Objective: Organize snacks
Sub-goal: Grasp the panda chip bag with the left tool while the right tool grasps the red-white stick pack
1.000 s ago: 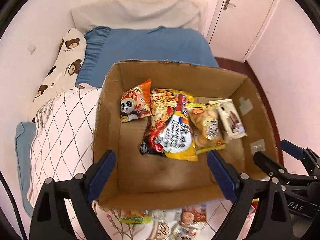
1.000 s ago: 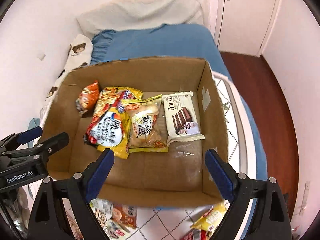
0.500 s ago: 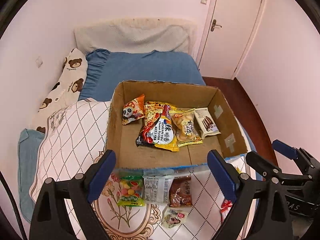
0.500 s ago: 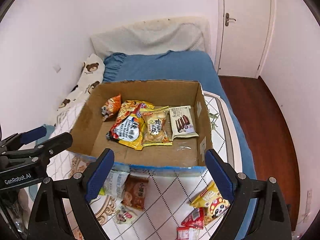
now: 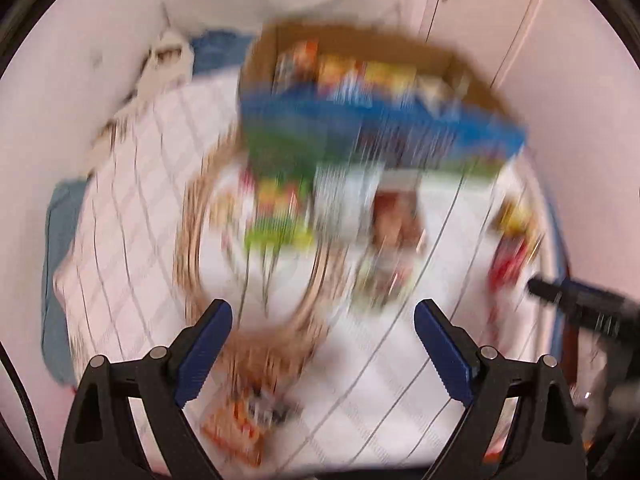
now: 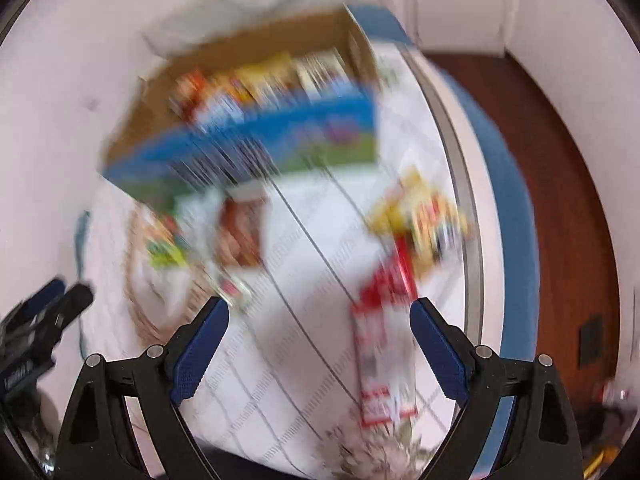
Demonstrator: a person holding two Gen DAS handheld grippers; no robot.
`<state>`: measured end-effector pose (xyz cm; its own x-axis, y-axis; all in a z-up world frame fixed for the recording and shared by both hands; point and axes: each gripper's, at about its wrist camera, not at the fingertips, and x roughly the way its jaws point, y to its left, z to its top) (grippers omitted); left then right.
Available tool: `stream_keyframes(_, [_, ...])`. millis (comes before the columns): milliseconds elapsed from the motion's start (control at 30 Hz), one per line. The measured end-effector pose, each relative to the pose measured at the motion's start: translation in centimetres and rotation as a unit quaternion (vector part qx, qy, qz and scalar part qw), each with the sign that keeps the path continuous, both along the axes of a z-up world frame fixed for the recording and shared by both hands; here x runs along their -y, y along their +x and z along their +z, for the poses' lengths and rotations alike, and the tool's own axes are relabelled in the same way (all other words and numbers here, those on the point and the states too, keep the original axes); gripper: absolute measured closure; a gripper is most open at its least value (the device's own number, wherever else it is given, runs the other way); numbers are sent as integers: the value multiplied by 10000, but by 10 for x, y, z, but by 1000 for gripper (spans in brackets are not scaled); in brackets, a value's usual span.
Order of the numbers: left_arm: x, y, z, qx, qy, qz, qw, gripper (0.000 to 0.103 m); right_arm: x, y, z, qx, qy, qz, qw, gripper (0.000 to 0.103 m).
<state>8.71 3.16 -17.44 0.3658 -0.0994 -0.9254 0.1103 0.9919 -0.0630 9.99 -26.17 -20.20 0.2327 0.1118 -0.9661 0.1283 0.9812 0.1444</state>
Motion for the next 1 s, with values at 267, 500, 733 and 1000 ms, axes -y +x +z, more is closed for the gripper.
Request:
stream_keyframes(267, [-30, -44, -83, -1104, 512, 53, 9926, 10, 31, -23, -89, -771, -92, -466, 9959, 9])
stream_keyframes(500, [-47, -63, -123, -1432, 795, 14, 9865, 10, -2, -41, -107, -912, -394, 52, 9950, 43])
stream_keyframes(733, [-57, -56, -153, -1838, 433, 285, 9816, 33, -59, -61, -101, -860, -266, 853, 9923, 45])
stream_keyframes(1000, [-89, -21, -160, -2144, -838, 1380, 9633, 31, -77, -67, -106, -1027, -274, 1113, 9881, 37])
